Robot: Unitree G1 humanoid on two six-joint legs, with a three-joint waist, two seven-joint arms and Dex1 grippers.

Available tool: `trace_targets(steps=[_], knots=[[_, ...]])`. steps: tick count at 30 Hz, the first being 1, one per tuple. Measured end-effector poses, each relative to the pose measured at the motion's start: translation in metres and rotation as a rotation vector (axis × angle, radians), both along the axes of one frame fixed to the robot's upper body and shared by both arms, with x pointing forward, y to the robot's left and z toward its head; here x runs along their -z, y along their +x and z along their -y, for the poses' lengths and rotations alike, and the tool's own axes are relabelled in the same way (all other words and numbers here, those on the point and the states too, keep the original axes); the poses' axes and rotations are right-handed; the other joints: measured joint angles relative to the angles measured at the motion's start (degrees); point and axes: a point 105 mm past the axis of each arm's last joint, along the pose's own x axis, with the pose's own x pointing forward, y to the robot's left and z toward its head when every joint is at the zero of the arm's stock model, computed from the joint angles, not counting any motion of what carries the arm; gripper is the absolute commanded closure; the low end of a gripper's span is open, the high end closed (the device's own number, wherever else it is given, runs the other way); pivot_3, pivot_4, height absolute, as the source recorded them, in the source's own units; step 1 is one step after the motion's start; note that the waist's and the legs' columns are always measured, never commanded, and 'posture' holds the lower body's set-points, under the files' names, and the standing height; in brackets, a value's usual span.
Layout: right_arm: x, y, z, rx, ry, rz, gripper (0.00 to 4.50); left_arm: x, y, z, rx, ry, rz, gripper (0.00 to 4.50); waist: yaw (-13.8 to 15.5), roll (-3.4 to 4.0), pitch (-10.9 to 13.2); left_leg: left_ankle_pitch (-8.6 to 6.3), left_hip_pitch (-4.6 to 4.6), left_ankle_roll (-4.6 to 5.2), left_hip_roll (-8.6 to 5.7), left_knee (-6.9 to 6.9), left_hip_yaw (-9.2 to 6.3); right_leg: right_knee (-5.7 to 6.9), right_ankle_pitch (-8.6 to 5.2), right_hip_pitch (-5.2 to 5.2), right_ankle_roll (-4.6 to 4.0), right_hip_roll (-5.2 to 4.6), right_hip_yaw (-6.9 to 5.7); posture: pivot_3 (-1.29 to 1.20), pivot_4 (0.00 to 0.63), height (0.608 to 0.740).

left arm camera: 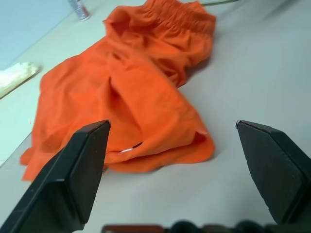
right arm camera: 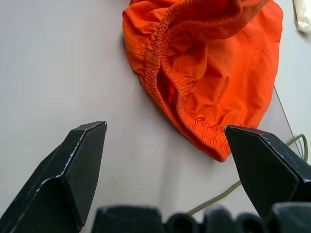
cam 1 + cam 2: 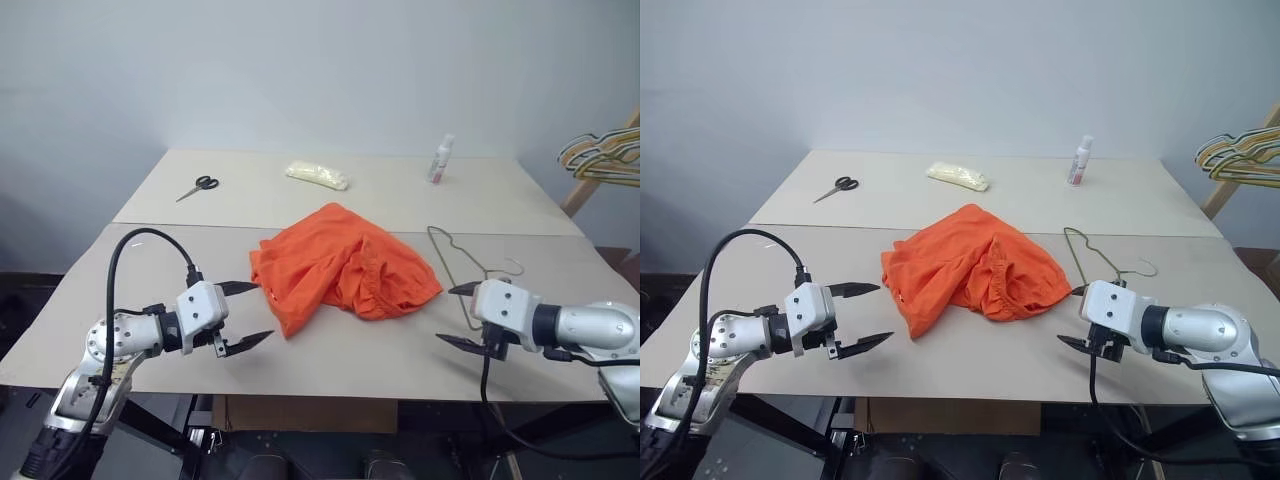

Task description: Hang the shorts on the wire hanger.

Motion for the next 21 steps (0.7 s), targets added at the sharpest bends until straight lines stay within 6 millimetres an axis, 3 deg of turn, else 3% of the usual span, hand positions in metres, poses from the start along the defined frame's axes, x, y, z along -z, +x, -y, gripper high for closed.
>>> trace_targets(steps=[3, 10, 14, 21], knots=[[-0.001, 0.003, 0.002, 0.019, -0.011, 0.014, 0.03, 0.004, 0.009, -0.006, -0.074, -0.004, 0.008, 0.0, 0.1, -0.01, 0.0, 0.0, -0.01, 0.0, 0.01, 0.0, -0.02, -0.01, 0.0, 0.0, -0.01, 0.01, -0.04, 0.1, 0.0, 0.74], [0.005, -0.002, 0.0, 0.053, -0.008, 0.011, 0.03, 0.011, -0.001, -0.006, -0.06, -0.045, -0.055, 0.0, -0.1, -0.01, 0.0, 0.0, -0.04, 0.0, 0.02, -0.05, 0.0, 0.0, -0.01, -0.05, -0.03, -0.01, -0.04, 0.07, 0.0, 0.74], [0.007, -0.002, -0.001, 0.079, 0.0, 0.018, 0.03, 0.019, -0.011, 0.014, 0.002, -0.058, -0.095, 0.0, -0.4, -0.01, 0.0, 0.0, -0.03, -0.01, 0.02, -0.02, 0.02, 0.0, -0.02, -0.02, -0.03, -0.01, -0.03, 0.05, 0.0, 0.74], [0.006, -0.001, -0.001, 0.098, -0.006, 0.033, 0.03, 0.032, -0.009, 0.04, -0.004, -0.055, -0.092, 0.0, -1.5, -0.01, 0.0, 0.01, -0.01, -0.02, 0.02, -0.02, -0.01, 0.01, -0.01, 0.0, -0.04, 0.02, -0.03, 0.05, 0.0, 0.74]])
